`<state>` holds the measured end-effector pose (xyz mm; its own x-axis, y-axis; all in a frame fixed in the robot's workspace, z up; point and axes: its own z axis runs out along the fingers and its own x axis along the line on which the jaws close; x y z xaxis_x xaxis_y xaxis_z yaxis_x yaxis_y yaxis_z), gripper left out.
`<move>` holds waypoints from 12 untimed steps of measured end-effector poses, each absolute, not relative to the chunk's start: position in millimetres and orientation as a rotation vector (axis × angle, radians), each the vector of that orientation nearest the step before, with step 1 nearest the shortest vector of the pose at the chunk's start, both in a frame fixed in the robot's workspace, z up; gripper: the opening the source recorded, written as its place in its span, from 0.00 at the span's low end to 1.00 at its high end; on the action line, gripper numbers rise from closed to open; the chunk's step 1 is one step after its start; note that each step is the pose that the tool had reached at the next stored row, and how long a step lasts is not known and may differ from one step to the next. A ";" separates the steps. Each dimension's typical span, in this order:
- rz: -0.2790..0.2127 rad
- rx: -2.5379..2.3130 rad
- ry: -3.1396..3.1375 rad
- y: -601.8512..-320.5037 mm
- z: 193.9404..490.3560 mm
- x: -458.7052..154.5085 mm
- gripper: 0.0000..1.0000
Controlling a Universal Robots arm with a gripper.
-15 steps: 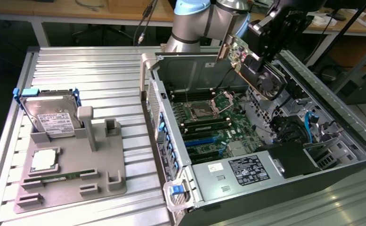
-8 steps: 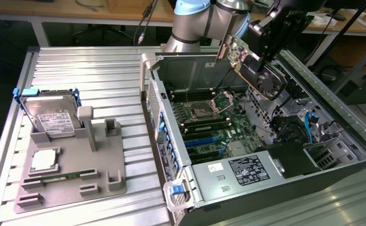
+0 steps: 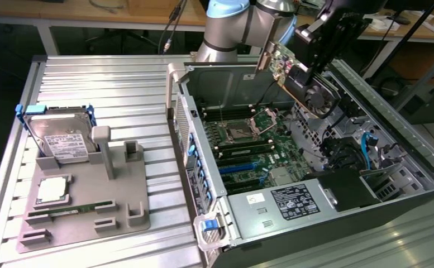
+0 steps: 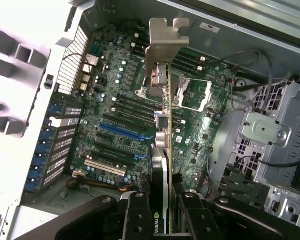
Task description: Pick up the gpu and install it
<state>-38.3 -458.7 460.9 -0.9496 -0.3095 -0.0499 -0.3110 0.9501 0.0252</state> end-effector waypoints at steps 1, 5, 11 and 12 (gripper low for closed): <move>0.051 -0.489 3.057 -458.7 460.9 -38.3 0.27; 0.051 -0.498 3.056 -458.7 460.9 -38.2 0.27; 0.051 -0.514 3.053 -458.7 461.0 -38.3 0.27; 0.051 -0.516 3.053 -458.7 460.9 -38.3 0.27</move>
